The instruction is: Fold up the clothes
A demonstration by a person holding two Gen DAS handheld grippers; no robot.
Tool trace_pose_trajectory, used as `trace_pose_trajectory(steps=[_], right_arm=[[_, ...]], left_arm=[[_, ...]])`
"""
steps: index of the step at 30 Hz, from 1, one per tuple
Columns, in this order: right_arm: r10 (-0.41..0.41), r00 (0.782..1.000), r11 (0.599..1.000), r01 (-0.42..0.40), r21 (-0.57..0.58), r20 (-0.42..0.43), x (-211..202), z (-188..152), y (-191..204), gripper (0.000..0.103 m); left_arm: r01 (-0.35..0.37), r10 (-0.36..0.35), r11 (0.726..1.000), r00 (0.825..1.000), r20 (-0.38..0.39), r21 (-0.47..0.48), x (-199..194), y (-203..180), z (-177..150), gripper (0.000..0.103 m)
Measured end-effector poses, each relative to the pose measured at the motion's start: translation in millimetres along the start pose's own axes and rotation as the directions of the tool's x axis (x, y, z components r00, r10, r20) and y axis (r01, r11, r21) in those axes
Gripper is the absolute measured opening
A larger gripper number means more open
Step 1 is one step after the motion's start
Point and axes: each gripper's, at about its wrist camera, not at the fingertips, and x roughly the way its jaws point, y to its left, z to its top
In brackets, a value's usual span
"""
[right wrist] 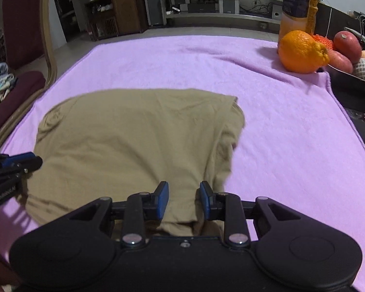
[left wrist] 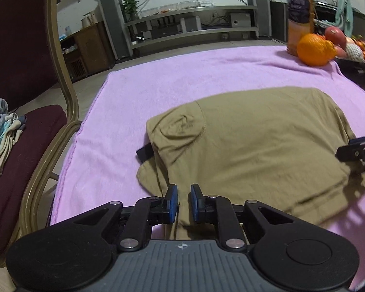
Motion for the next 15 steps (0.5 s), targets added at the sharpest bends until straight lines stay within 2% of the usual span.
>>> trace_pose_trajectory(steps=[3,6,9,11,13,15], right_arm=[[0.013,0.999,0.999,-0.011,0.048,-0.034,-16.1,-10.4,-9.4,0.027],[0.047,0.998,0.988,-0.04,0.146,-0.041,-33.0,-20.8,-23.7,0.031],[0.113,0.993,0.962,-0.118,0.246,0.033,-53.3,-26.8,-36.4,0.031],[0.137,0.985,0.952,-0.159,0.26,0.101,-63.6,-22.8,-38.1,0.031],[0.153,0.978,0.957,-0.182,0.228,0.139,-66.1,-17.7,-31.2,0.029],[0.182,0.97,0.959,-0.211,0.189,0.161,-64.2,-13.4,-20.3,0.025]], left_arm=[[0.013,-0.013,1.0,1.0,0.004,0.02,-15.9,-3.1,-9.0,0.016],[0.087,-0.087,0.994,0.996,-0.003,-0.064,-35.2,3.3,-15.4,0.016],[0.146,-0.14,0.982,0.988,0.058,-0.123,-56.5,7.3,-16.0,0.016],[0.16,-0.145,0.976,0.983,0.11,-0.146,-64.6,8.4,-9.9,0.016],[0.16,-0.14,0.975,0.981,0.136,-0.154,-64.4,6.5,-3.5,0.016],[0.164,-0.146,0.976,0.981,0.13,-0.141,-56.5,-1.2,2.3,0.016]])
